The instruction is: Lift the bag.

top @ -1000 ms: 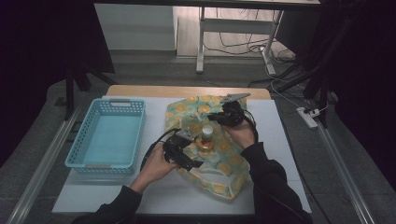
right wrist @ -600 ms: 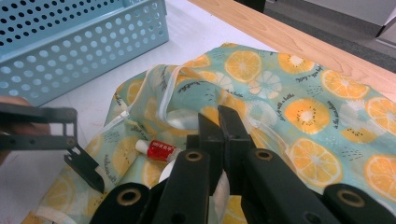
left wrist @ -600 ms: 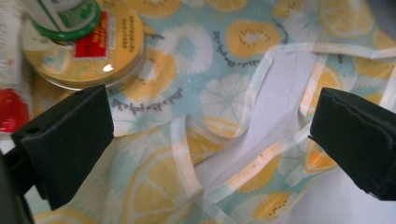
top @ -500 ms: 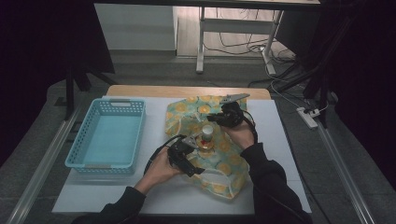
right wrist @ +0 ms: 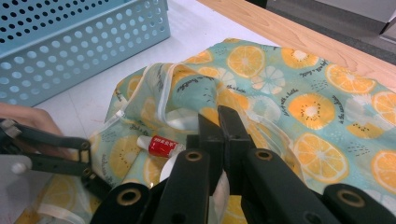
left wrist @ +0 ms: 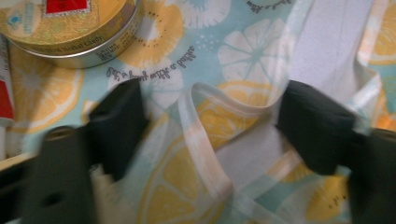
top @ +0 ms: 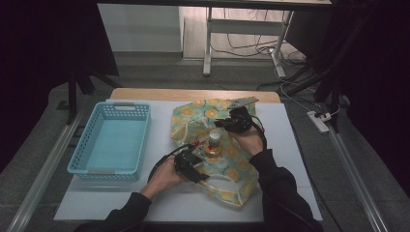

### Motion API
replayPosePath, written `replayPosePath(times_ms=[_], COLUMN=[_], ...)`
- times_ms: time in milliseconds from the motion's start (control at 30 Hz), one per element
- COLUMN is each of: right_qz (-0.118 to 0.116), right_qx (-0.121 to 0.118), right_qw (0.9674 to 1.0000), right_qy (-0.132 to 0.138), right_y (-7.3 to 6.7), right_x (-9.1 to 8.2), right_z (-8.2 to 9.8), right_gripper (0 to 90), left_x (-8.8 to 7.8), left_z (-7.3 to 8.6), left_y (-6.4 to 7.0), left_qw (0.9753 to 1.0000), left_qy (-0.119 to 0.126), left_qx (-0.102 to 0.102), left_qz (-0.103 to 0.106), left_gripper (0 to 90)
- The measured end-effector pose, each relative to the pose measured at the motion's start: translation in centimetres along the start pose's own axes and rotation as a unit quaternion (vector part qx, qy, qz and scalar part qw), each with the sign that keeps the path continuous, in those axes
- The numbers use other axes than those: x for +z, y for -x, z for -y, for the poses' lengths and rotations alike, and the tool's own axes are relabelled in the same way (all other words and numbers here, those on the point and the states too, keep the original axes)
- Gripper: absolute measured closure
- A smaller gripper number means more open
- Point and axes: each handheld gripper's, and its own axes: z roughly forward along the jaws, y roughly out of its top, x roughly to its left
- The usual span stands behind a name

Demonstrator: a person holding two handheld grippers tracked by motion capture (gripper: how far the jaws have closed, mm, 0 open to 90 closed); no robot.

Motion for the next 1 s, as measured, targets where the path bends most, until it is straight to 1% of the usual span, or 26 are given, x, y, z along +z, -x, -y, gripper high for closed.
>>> replayPosePath(times_ms=[33, 167, 200, 233, 300, 333, 367, 433, 467, 533, 600, 733, 900, 1000], right_qz=[0.0, 0.0, 0.0, 0.0, 0.0, 0.0, -0.001, -0.003, -0.006, -0.008, -0.007, -0.009, -0.011, -0.01], right_qx=[0.0, -0.001, -0.002, -0.002, -0.003, -0.002, -0.002, -0.001, -0.002, -0.003, -0.003, -0.001, -0.005, -0.009], right_qw=[1.0, 1.0, 1.0, 1.0, 1.0, 1.0, 1.0, 1.0, 1.0, 1.0, 1.0, 1.0, 0.9999, 0.9999], right_qy=[0.0, 0.0, 0.0, 0.0, -0.001, -0.001, -0.001, -0.002, -0.003, -0.004, -0.004, -0.002, 0.0, 0.001], right_y=[0.0, 0.0, 0.0, 0.0, -0.1, 0.0, 0.0, 0.0, 0.0, -0.1, -0.1, -0.2, -0.4, -0.6], right_x=[0.0, 0.0, 0.0, 0.0, 0.0, 0.1, 0.1, 0.1, 0.1, 0.1, 0.0, -0.2, -0.6, -0.8], right_z=[0.0, 0.0, 0.0, 0.0, 0.1, 0.1, 0.1, 0.1, 0.1, 0.1, 0.0, -0.1, -0.6, -0.9], right_gripper=[90.0, 90.0, 90.0, 90.0, 90.0, 90.0, 90.0, 90.0, 90.0, 90.0, 90.0, 90.0, 90.0, 90.0], left_x=[-0.1, -0.3, -0.3, -0.3, -0.3, -0.3, -0.3, -0.3, -0.3, -0.5, -0.9, -2.0, -3.4, -4.3], left_z=[0.0, 0.1, 0.1, 0.2, 0.2, 0.2, 0.1, 0.1, 0.1, 0.2, 0.2, 0.0, -0.3, -0.6], left_y=[0.0, -0.1, -0.1, -0.1, -0.1, -0.2, -0.2, -0.2, -0.2, -0.4, -0.7, -0.9, -1.1, -1.1], left_qw=[1.0, 0.9999, 0.9998, 0.9996, 0.9992, 0.9989, 0.9988, 0.9986, 0.9983, 0.9976, 0.9956, 0.9924, 0.9898, 0.9895], left_qy=[0.0, 0.003, 0.004, 0.006, 0.006, 0.006, 0.005, 0.004, 0.005, 0.014, 0.029, 0.05, 0.073, 0.083], left_qx=[-0.001, -0.016, -0.02, -0.026, -0.038, -0.043, -0.047, -0.051, -0.056, -0.066, -0.086, -0.106, -0.112, -0.109], left_qz=[0.002, -0.001, -0.001, 0.002, 0.01, 0.014, 0.015, 0.014, 0.015, 0.015, 0.023, 0.038, 0.048, 0.045], left_gripper=[41.4, 59.8, 65.6, 72.5, 83.3, 86.5, 88.3, 89.1, 89.2, 89.3, 89.5, 89.5, 89.6, 89.6])
